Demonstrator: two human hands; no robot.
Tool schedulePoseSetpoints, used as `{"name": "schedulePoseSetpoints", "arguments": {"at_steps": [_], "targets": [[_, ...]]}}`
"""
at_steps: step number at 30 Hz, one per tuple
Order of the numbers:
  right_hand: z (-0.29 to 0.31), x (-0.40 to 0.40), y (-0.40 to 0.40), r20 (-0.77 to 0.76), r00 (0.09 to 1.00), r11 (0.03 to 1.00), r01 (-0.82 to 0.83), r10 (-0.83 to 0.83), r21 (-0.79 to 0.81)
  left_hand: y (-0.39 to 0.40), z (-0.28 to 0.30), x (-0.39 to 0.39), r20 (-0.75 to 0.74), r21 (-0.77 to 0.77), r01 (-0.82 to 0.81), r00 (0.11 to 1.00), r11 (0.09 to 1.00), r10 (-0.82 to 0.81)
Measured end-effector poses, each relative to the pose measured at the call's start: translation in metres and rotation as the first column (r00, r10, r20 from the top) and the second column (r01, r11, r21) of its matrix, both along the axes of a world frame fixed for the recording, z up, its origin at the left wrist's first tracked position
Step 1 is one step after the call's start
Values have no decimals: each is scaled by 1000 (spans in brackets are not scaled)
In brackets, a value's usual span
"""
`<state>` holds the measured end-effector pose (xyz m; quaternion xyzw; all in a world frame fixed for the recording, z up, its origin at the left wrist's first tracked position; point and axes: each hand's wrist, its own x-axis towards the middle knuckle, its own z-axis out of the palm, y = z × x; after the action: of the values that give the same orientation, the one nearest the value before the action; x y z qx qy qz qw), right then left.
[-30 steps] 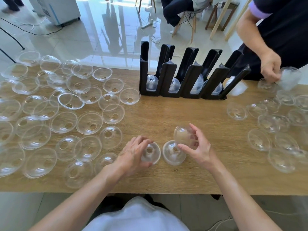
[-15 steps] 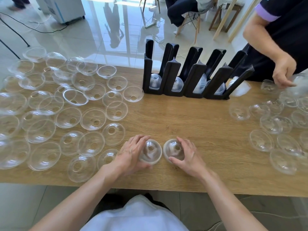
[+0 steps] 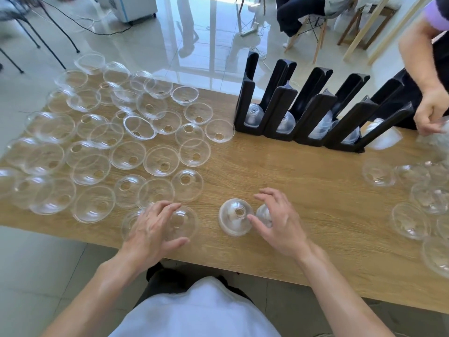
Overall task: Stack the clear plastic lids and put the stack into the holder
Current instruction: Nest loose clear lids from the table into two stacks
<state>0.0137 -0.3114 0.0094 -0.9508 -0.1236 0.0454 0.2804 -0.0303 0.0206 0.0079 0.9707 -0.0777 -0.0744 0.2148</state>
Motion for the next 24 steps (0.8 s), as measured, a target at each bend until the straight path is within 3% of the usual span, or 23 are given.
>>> {"name": "schedulePoseSetpoints", "arguments": {"at_steps": [10,19,24], "targets": [[2,58,108,-27,951,950,-309,308,-51,2,-13,-11,-41,127,22,999,992,-17],[-14,92,158,-89,906,875,-423,415,-233,-15,-14,-3,-34,197,3,999,980,4],[-22,90,147,-73,917,868,-395,392,-301,-13,-20,-5,-12,223,12,1000,975,-10]]}}
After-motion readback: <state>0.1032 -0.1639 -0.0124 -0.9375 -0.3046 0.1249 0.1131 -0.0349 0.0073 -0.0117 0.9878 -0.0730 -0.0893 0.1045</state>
